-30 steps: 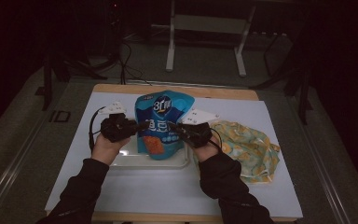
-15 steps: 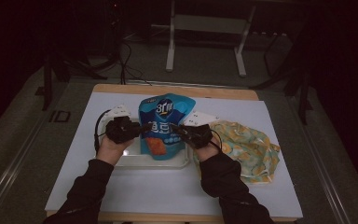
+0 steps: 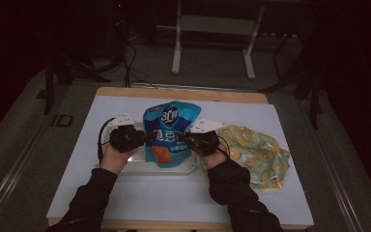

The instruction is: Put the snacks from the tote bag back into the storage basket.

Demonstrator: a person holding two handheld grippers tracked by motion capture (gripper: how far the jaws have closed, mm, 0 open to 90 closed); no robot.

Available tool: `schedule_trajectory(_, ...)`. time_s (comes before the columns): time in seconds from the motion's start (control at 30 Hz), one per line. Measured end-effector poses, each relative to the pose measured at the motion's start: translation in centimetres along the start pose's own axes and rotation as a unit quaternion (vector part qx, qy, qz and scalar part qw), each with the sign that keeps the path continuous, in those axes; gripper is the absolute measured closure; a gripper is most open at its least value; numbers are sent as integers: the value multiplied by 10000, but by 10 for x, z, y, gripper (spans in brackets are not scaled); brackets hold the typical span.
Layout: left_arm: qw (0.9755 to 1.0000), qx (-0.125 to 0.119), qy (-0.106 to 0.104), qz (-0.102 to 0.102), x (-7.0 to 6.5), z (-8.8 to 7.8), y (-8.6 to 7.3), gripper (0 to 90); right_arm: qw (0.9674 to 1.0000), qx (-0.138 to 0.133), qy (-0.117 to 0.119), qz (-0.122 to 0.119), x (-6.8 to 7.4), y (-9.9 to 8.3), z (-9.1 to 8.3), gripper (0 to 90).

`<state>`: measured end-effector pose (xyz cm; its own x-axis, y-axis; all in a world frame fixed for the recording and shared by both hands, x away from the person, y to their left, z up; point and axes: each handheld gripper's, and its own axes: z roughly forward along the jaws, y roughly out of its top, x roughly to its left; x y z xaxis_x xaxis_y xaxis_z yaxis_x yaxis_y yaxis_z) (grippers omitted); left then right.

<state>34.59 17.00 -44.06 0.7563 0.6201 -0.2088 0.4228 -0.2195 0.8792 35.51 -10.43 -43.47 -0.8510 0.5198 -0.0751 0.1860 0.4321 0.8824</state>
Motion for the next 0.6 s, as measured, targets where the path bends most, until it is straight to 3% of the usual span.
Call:
schedule_trajectory(0.3,9999,-92,-42,-48,-3,-2,-5,820,9999,12,118,68,-2,-1,-5,862)
schedule_trajectory(0.6,9999,-141,-56,-10,-6,-2,-6,753,9996,-65,209,165,-5,2,-11,771)
